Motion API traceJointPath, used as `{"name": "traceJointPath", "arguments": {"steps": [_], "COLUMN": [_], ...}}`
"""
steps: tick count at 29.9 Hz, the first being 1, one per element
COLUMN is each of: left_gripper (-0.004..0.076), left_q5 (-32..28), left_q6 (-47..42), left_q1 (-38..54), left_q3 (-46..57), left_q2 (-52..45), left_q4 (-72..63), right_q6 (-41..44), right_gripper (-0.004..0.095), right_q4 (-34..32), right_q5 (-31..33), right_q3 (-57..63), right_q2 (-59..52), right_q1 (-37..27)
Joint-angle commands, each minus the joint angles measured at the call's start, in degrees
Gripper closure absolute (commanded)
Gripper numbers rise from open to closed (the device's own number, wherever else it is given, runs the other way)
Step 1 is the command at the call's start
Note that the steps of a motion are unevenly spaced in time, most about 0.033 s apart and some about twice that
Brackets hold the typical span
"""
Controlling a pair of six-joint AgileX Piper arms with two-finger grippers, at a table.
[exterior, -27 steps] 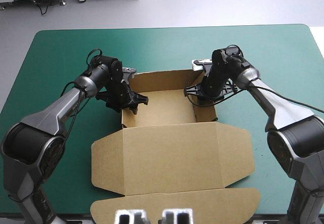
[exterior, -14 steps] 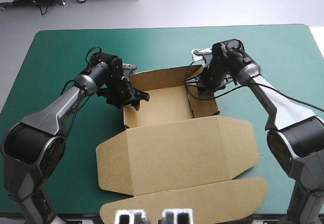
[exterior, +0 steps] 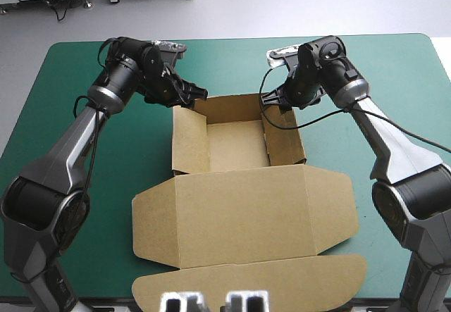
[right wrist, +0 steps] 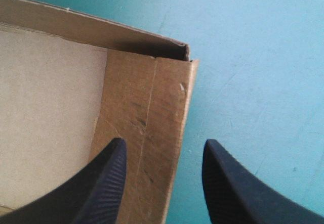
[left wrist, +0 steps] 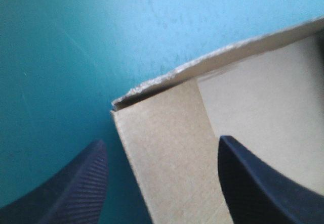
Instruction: Fold the box
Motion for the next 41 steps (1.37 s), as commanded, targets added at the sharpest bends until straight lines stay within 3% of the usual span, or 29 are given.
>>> {"name": "traceJointPath", "arguments": {"steps": [1, 5, 9, 14, 25, 28, 31, 36, 41], "left_gripper": [0.0329, 0.0496, 0.0729, 0.0734, 0.0734, 0.0734, 0.0734, 0.0734, 0.0734], "left_q5": [2.74, 2.84, 2.84, 2.84, -0.15, 1.95, 2.45, 2.75, 2.75], "left_q6": [1.60, 4.62, 9.02, 10.19, 10.14, 4.68, 2.38, 2.14, 2.28], "left_q1": [-0.18, -0.18, -0.28, -0.28, -0.28, -0.28, -0.28, -0.28, -0.28], "left_q3": [-5.88, -7.62, -6.34, 0.43, 36.20, 44.37, 51.20, 57.86, 63.69], "left_q2": [-6.82, -12.79, -22.07, -35.19, -76.53, -86.57, -94.90, -101.03, -101.01], "left_q4": [0.60, 1.27, 1.02, 1.15, 2.62, 4.86, 4.23, 3.65, 4.33], "right_q6": [-1.67, -0.72, -0.11, 0.52, 1.28, 1.17, 0.27, -0.17, 0.48], "right_gripper": [0.0460, 0.0461, 0.0461, 0.0461, 0.0461, 0.0482, 0.0581, 0.0894, 0.0927], "right_q4": [-1.23, -1.23, -1.13, -0.42, 0.98, 1.48, 4.08, 7.83, 4.19], "right_q5": [0.74, 0.74, 0.74, 0.74, -0.73, -0.60, -0.46, -1.42, 0.35], "right_q3": [-2.61, -2.61, -2.35, -0.17, 8.96, 10.13, 10.13, 10.13, 10.13], "right_q2": [-4.96, -7.11, -8.86, -9.26, -8.76, -7.66, -6.02, -3.23, -2.73], "right_q1": [0.18, 0.18, 0.18, -0.67, -1.02, -1.02, -1.02, -1.02, -1.06]}}
